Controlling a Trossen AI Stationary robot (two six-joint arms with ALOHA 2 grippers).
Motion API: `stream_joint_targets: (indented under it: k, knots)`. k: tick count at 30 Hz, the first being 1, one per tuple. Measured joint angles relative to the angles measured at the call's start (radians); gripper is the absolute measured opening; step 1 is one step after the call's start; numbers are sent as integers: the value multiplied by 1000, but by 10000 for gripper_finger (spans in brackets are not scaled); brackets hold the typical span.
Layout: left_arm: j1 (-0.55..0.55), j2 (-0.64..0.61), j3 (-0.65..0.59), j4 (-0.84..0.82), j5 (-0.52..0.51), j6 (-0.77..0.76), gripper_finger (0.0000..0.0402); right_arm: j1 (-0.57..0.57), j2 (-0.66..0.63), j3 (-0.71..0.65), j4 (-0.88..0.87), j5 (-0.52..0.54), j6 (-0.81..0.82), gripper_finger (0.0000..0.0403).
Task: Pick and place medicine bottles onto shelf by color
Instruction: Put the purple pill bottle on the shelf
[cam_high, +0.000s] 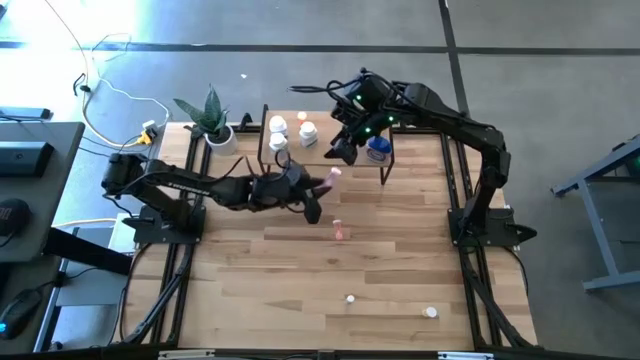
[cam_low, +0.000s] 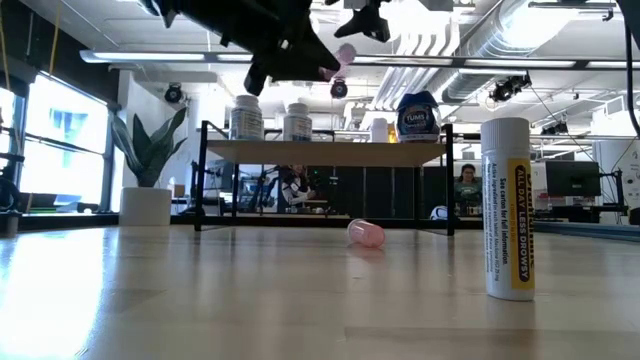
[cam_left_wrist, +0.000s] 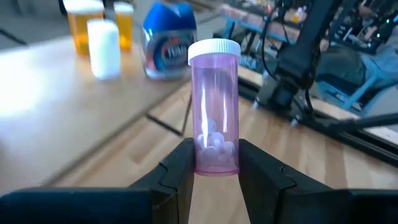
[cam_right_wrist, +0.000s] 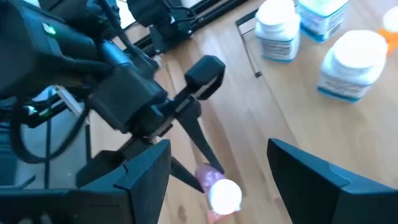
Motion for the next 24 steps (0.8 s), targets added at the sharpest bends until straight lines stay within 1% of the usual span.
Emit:
stream_joint_targets:
  k: [6, 10, 17, 20, 22, 24]
  knots:
    - [49, 0, 0, 117, -2, 117, 97, -36, 0, 0, -18, -15, -74, 257]
    - [80, 0, 0, 168, -2, 160, 97, -54, 0, 0, -18, -55, -74, 257]
    - [116, 0, 0, 226, -2, 219, 97, -75, 3, 0, -2, -48, -66, 257]
    - [127, 0, 0, 247, -1, 255, 97, -78, 4, 0, 9, -20, -66, 257]
    - [132, 0, 0, 258, 2, 283, 97, -78, 4, 0, 18, 23, -66, 257]
    - [138, 0, 0, 268, 2, 310, 97, -78, 4, 0, 29, 34, -65, 257]
